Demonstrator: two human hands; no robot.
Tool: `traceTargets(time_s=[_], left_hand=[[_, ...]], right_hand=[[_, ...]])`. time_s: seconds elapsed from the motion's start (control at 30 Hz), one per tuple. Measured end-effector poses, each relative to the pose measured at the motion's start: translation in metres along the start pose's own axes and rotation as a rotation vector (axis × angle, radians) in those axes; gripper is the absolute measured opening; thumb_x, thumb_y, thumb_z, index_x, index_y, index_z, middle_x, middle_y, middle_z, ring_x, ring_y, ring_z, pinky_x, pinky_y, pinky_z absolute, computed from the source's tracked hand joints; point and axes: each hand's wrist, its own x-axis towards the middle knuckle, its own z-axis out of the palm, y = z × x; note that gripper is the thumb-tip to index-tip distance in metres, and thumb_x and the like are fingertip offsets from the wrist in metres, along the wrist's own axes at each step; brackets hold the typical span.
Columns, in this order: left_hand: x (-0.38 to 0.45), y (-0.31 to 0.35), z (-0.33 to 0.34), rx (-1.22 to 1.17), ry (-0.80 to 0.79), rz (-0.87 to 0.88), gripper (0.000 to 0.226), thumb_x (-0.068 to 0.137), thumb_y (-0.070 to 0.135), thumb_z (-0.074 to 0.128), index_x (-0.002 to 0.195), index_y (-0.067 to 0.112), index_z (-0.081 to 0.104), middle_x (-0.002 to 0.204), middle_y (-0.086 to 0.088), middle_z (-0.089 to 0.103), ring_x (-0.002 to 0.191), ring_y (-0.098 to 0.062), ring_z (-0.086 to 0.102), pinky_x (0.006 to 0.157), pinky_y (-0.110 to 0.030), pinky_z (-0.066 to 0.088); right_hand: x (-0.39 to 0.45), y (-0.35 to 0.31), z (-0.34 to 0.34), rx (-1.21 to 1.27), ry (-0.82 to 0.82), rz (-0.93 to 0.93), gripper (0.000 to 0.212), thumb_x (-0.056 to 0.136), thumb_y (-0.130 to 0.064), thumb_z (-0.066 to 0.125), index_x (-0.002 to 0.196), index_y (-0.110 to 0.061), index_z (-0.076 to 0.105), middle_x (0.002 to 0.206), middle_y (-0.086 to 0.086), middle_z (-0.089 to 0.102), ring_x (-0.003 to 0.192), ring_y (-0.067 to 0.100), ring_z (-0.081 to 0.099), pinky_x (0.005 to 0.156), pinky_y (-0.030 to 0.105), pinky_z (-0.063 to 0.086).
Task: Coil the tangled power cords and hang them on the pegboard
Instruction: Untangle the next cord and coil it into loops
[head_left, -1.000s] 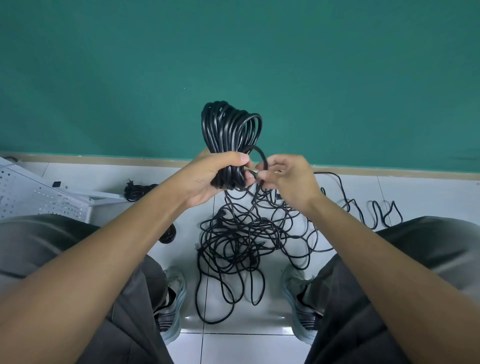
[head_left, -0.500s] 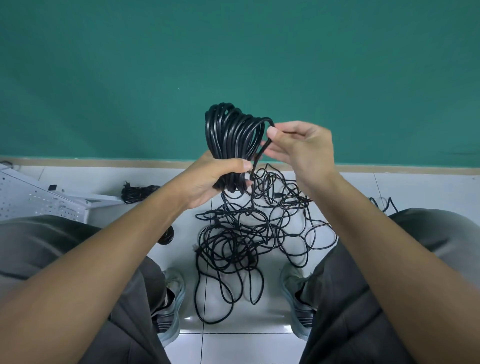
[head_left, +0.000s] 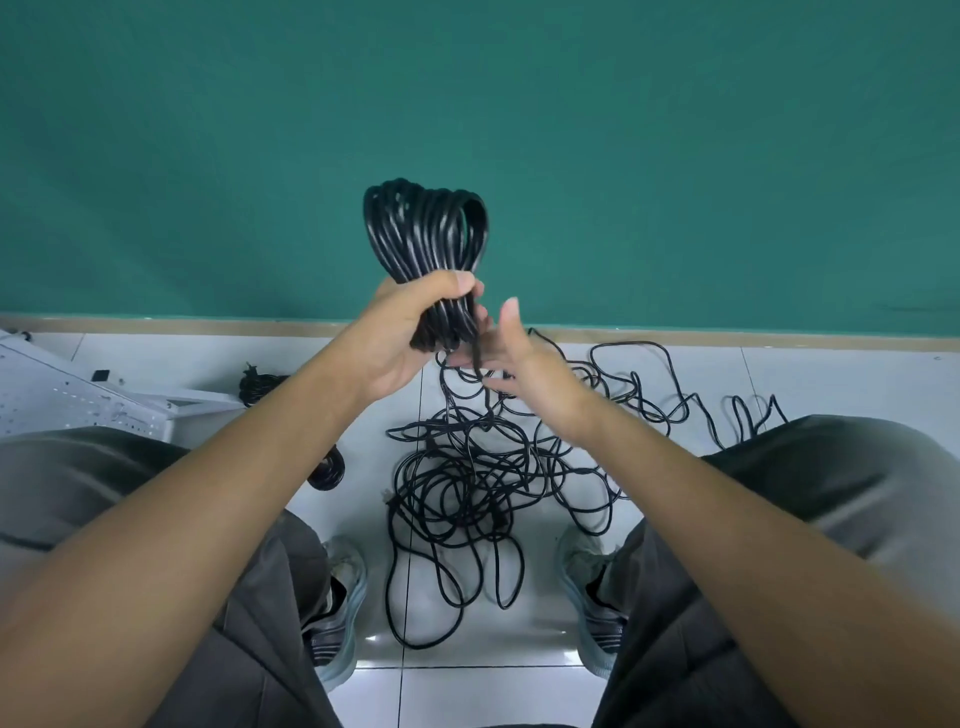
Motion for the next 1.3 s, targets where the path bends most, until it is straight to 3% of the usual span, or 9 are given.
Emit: traceTargets(time_s=[0.1, 0.2, 0.4, 0.5, 0.63, 0.77, 0.9, 1.1, 1.3], left_hand=[[0.004, 0.005, -0.009, -0.218, 0.106, 0.012, 0.019, 0.088, 0.018, 0.068, 0.098, 0.004, 0.062, 0.093, -0.008, 0.065, 0.086, -0.023, 0.064, 0.089, -0.037, 0.060], [0.008, 0.007, -0.017, -0.342, 0.205, 0.023, 0.009, 0.097, 0.013, 0.065, 0.091, 0.008, 0.062, 0.091, -0.008, 0.062, 0.081, -0.021, 0.061, 0.096, -0.044, 0.059], [0.015, 0.002, -0.023, 0.004, 0.468, 0.040, 0.024, 0.085, 0.017, 0.077, 0.097, 0.004, 0.060, 0.080, -0.006, 0.058, 0.071, -0.021, 0.065, 0.093, -0.051, 0.059], [0.014, -0.006, -0.018, 0.154, 0.442, 0.076, 0.023, 0.080, 0.018, 0.078, 0.091, 0.013, 0.058, 0.076, 0.001, 0.057, 0.076, -0.023, 0.060, 0.068, -0.037, 0.058], [0.011, -0.012, -0.008, 0.294, 0.304, 0.094, 0.021, 0.086, 0.007, 0.074, 0.083, 0.014, 0.054, 0.068, 0.006, 0.054, 0.067, -0.016, 0.057, 0.063, -0.028, 0.053], [-0.001, -0.008, -0.001, 0.184, 0.018, -0.058, 0.021, 0.084, 0.018, 0.071, 0.101, 0.006, 0.065, 0.088, -0.014, 0.058, 0.079, -0.024, 0.062, 0.074, -0.035, 0.057], [-0.009, -0.008, 0.003, -0.042, -0.204, -0.194, 0.026, 0.090, 0.030, 0.064, 0.104, 0.008, 0.063, 0.092, -0.007, 0.064, 0.079, -0.020, 0.062, 0.080, -0.036, 0.058], [-0.012, -0.005, 0.009, -0.104, -0.243, -0.210, 0.036, 0.084, 0.035, 0.072, 0.107, 0.008, 0.069, 0.095, -0.007, 0.066, 0.081, -0.021, 0.065, 0.082, -0.036, 0.060], [-0.010, -0.005, 0.008, -0.057, -0.127, -0.142, 0.024, 0.081, 0.024, 0.071, 0.096, 0.006, 0.069, 0.088, -0.005, 0.068, 0.077, -0.021, 0.066, 0.085, -0.038, 0.062]], right_hand=[[-0.001, 0.008, 0.008, -0.061, -0.090, 0.059, 0.071, 0.104, -0.064, 0.009, 0.138, -0.027, 0.060, 0.128, -0.014, 0.068, 0.129, 0.004, 0.054, 0.120, 0.037, 0.032], [-0.006, 0.009, 0.016, -0.164, -0.165, 0.060, 0.051, 0.107, -0.057, 0.033, 0.140, -0.029, 0.060, 0.135, -0.015, 0.062, 0.133, 0.005, 0.050, 0.121, 0.036, 0.031], [-0.010, -0.004, 0.011, -0.280, -0.093, -0.144, 0.014, 0.093, -0.005, 0.071, 0.107, -0.002, 0.074, 0.103, 0.010, 0.075, 0.093, 0.023, 0.067, 0.102, 0.036, 0.052], [-0.015, -0.016, 0.004, -0.234, -0.057, -0.200, 0.023, 0.096, -0.003, 0.068, 0.114, -0.013, 0.077, 0.093, -0.002, 0.075, 0.082, 0.009, 0.059, 0.088, 0.026, 0.052], [-0.019, -0.028, -0.003, -0.284, 0.101, -0.275, 0.027, 0.100, 0.004, 0.055, 0.118, -0.010, 0.069, 0.089, -0.009, 0.072, 0.078, -0.005, 0.065, 0.079, 0.011, 0.048], [-0.022, -0.039, -0.018, -0.341, 0.306, -0.479, 0.023, 0.093, -0.010, 0.074, 0.105, -0.017, 0.055, 0.086, -0.004, 0.069, 0.080, 0.001, 0.065, 0.082, 0.019, 0.053], [-0.020, -0.041, -0.030, -0.176, 0.411, -0.407, 0.039, 0.076, -0.028, 0.089, 0.092, -0.028, 0.054, 0.077, -0.010, 0.066, 0.072, 0.009, 0.059, 0.078, 0.030, 0.053], [-0.015, -0.033, -0.034, 0.030, 0.343, -0.356, 0.023, 0.088, -0.013, 0.080, 0.093, -0.018, 0.058, 0.078, -0.001, 0.069, 0.075, 0.024, 0.069, 0.086, 0.053, 0.058], [-0.011, -0.024, -0.038, -0.147, 0.293, -0.302, 0.013, 0.097, -0.022, 0.069, 0.089, -0.024, 0.059, 0.084, -0.001, 0.068, 0.068, 0.015, 0.062, 0.072, 0.024, 0.053]])
